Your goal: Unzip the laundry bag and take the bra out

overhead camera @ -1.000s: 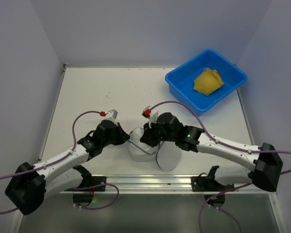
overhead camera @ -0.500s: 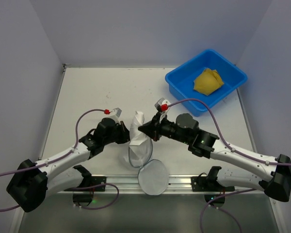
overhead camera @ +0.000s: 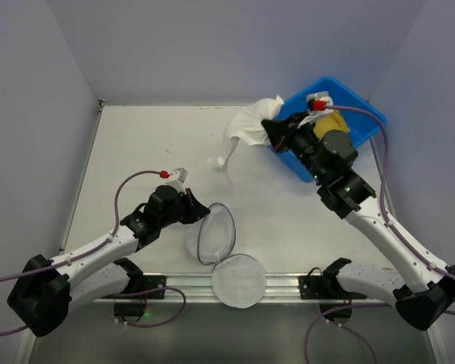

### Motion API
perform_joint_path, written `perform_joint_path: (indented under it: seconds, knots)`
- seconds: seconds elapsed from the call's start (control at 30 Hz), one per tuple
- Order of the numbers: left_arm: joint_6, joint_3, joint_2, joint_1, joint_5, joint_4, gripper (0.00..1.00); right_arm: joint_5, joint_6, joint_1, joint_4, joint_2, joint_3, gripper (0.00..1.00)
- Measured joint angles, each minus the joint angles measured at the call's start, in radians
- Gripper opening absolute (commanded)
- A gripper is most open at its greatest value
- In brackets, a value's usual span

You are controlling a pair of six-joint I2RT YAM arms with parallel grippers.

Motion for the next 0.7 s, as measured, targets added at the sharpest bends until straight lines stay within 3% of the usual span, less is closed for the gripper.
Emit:
perform_joint_path:
  seconds: [0.27,0.47,0.7]
  knots:
    - [0.001,0.000,0.050,0.007,-0.014,-0.004,0.00,0.026,-0.070,-0.325,-0.084,-0.040,0.193,0.00]
    - [0.005,0.000,0.059,0.012,-0.015,-0.006,0.00,0.030,-0.125,-0.542,-0.114,0.026,0.266,0.00]
    - [0.005,0.000,0.044,0.019,-0.015,-0.014,0.00,0.037,-0.167,-0.661,-0.149,0.161,0.259,0.00]
